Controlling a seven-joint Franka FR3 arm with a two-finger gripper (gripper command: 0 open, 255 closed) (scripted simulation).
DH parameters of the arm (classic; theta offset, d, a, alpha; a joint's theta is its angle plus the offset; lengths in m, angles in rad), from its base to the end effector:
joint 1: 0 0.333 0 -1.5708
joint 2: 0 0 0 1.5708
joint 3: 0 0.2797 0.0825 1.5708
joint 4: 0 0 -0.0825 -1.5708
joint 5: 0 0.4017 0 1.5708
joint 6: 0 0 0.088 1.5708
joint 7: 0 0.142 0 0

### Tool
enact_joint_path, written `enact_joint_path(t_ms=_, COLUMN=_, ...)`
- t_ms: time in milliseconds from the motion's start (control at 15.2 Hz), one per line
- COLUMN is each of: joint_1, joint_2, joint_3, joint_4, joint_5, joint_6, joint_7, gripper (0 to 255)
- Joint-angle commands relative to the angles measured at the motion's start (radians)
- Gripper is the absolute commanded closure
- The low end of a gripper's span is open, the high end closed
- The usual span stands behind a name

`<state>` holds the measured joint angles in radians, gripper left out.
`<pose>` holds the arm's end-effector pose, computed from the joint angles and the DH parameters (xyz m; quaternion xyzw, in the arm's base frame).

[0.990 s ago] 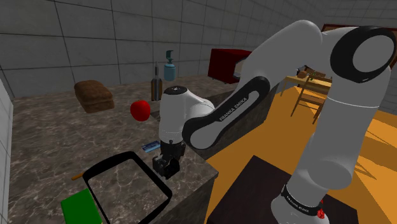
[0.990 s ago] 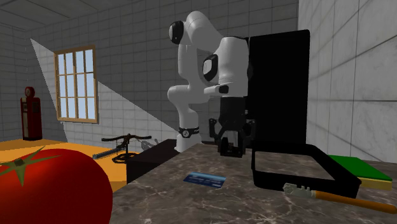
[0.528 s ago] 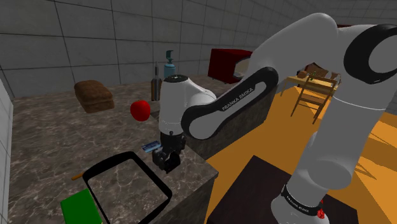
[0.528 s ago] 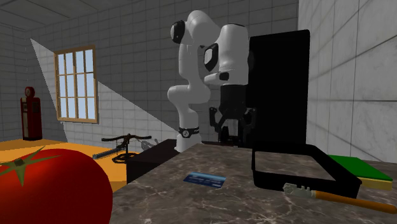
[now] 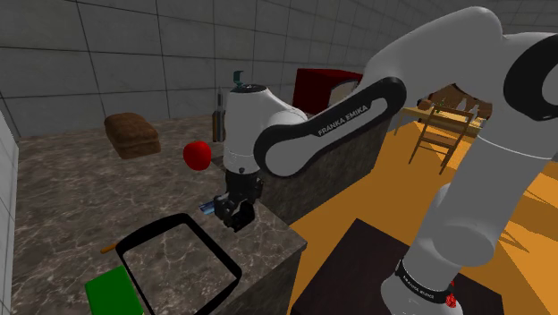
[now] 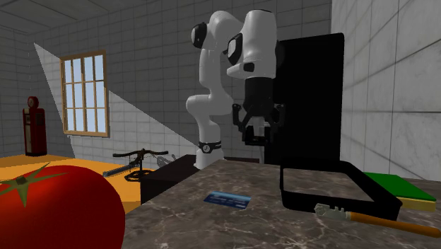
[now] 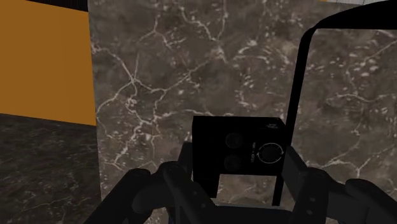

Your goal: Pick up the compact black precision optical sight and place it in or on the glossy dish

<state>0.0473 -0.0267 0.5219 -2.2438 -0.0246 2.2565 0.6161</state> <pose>0.4548 0.2888 0.2984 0.9996 -0.0158 0.0239 0.0035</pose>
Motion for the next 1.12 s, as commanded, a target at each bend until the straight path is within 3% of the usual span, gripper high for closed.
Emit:
enact_joint_path(t_ms=0, joint_1=-0.001, joint_2=-0.014, joint_3=-0.001, joint_4=0.014, joint_5=0.009, joint_6=-0.026, joint_7=-0.008, gripper=255)
enact_joint_path(t_ms=330, joint_1=-0.001, joint_2=-0.047, joint_3=-0.005, joint_4=0.049, joint_5=0.03, joint_6=-0.089, joint_7=-0.025, gripper=255)
enact_joint_path(t_ms=660, joint_1=0.047, joint_2=0.136, joint_3=0.044, joint_4=0.233, joint_5=-0.086, joint_6=-0.124, joint_7=0.13, gripper=255)
enact_joint_path(t_ms=1056, joint_1=0.163, joint_2=0.369, joint_3=0.05, joint_4=0.504, joint_5=-0.225, joint_6=-0.208, joint_7=0.281, gripper=255)
